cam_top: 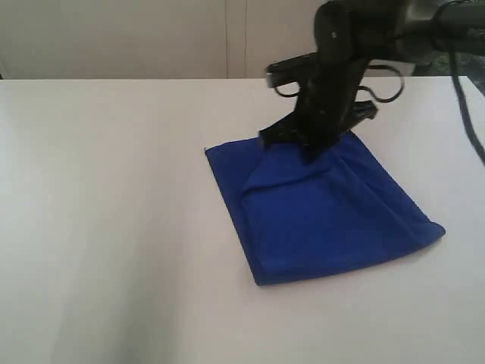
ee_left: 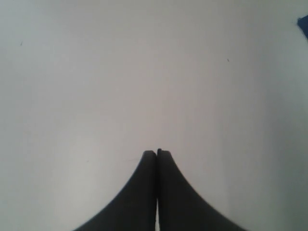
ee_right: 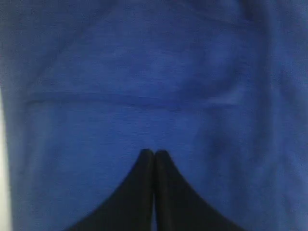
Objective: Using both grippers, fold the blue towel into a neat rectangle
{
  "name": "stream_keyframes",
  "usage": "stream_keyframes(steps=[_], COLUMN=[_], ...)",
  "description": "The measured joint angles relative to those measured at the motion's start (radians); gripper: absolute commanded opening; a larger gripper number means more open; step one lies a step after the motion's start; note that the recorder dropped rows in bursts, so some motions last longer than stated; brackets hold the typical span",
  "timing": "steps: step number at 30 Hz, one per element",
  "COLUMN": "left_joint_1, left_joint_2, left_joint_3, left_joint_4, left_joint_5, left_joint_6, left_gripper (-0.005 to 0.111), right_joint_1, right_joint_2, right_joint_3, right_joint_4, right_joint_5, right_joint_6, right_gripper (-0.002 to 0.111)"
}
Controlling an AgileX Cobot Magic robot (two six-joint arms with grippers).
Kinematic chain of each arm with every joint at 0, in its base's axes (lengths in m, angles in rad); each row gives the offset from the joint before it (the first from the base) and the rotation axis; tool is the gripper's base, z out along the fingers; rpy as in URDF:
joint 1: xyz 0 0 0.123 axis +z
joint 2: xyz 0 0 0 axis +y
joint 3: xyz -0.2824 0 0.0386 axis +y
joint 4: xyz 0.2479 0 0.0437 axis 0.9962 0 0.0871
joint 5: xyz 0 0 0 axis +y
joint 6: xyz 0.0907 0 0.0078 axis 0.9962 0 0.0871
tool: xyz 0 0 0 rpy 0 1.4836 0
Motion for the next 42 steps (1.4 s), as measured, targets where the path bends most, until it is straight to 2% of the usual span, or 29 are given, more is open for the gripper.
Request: stream_keyframes(steps=[5,11,25,35,42], left_joint_1=[0.000,0.000,0.000,0.000,0.000], left_joint_2=[0.000,0.000,0.000,0.000,0.000], left_joint_3=[0.000,0.000,0.000,0.000,0.000], left_joint_4=[0.000,0.000,0.000,0.000,0.000], left_joint_5=[0.000,0.000,0.000,0.000,0.000], left_joint_6=[0.000,0.000,0.000,0.000,0.000], left_gripper=[0.000,0.000,0.000,0.000,0.000], right_joint_1=[0.104,0.150,0.179,0.229,0.237], right_joint_2=[0.030,0.106,0.176,0.191,0.206], right_joint_3=[0.000,0.000,0.000,0.000,-0.002], right_joint_4=[0.105,0.114,0.149,0.247,0.314], right_joint_5=[-0.059,-0.092,-0.108,-0.203,-0.310], right_joint_6=[-0.050,-0.052,-0.053,-0.050,0.023], right_gripper=[0.000,0.000,0.000,0.000,0.000])
